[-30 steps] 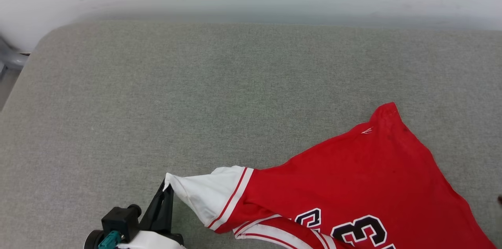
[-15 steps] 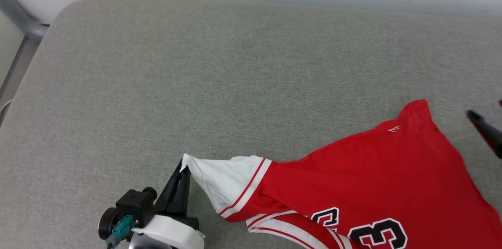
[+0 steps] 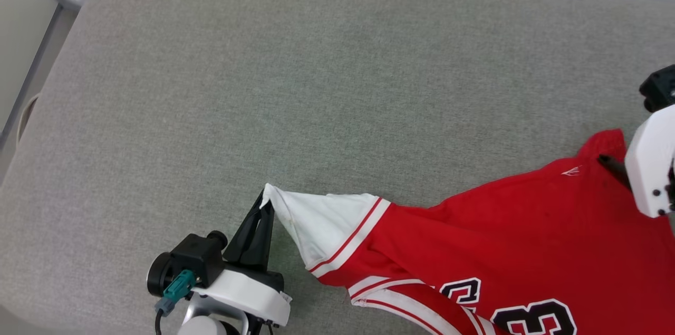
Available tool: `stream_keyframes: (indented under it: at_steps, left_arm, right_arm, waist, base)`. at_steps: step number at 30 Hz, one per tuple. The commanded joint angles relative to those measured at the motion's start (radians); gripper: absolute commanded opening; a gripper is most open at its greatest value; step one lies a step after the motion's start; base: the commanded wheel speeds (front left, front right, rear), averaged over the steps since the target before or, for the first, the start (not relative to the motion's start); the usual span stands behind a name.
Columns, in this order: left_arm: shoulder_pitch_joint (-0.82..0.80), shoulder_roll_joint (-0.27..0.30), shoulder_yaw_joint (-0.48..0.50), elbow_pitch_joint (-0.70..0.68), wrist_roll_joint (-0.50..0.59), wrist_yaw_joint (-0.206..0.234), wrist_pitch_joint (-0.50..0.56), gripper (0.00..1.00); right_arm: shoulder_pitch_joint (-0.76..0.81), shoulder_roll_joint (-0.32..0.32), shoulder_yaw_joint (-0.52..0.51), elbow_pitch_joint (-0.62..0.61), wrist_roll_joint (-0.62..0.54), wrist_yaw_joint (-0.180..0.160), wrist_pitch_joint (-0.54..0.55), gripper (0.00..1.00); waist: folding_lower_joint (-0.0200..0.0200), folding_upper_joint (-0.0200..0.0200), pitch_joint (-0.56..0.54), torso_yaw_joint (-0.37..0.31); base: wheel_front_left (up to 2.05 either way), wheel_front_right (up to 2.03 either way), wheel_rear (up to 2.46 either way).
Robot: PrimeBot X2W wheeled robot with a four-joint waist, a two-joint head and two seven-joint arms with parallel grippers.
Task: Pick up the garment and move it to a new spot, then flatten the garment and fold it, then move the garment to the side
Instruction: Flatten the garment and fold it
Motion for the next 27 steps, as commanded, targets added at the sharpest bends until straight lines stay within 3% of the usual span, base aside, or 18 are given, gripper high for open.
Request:
stream_keyframes:
  at_steps: [1,9,10,11,17,27]
  left_arm:
    - [-0.017,-0.002,-0.005,-0.004,-0.006,0.001,-0.003,0.0]
    - [-0.036,-0.004,-0.014,-0.002,-0.012,0.006,-0.003,0.0]
    - [-0.035,-0.004,-0.013,0.0,-0.012,0.007,-0.003,0.0]
    - [-0.035,-0.004,-0.011,0.001,-0.012,0.007,-0.003,0.0]
    - [-0.043,0.0,0.002,0.001,0.004,0.005,-0.003,0.0]
    - [-0.091,0.072,0.039,-0.014,0.026,0.001,-0.003,0.0]
  right_arm:
    - [-0.025,0.022,0.017,0.05,-0.007,-0.001,-0.014,1.0]
    - [-0.004,0.06,0.141,0.242,0.028,-0.001,-0.096,1.0]
    - [-0.006,0.06,0.153,0.251,0.033,-0.001,-0.111,0.56]
    - [-0.01,0.059,0.162,0.258,0.038,-0.001,-0.127,0.03]
    - [-0.063,0.046,0.182,0.255,0.066,-0.001,-0.281,0.0]
    - [-0.08,0.051,0.133,0.184,0.127,-0.001,-0.556,0.0]
  waist:
    - [-0.0001,0.0,0.018,0.014]
    - [-0.0001,0.0,0.042,0.028]
    - [-0.0001,0.0,0.041,0.025]
    - [-0.0001,0.0,0.038,0.021]
    - [-0.0001,0.0,0.005,0.0]
    - [-0.0001,0.0,-0.094,-0.062]
  base:
    - [0.0,0.0,0.0]
    - [0.0,0.0,0.0]
    - [0.0,0.0,0.0]
    - [0.0,0.0,0.0]
    - [0.0,0.0,0.0]
    - [0.0,0.0,0.0]
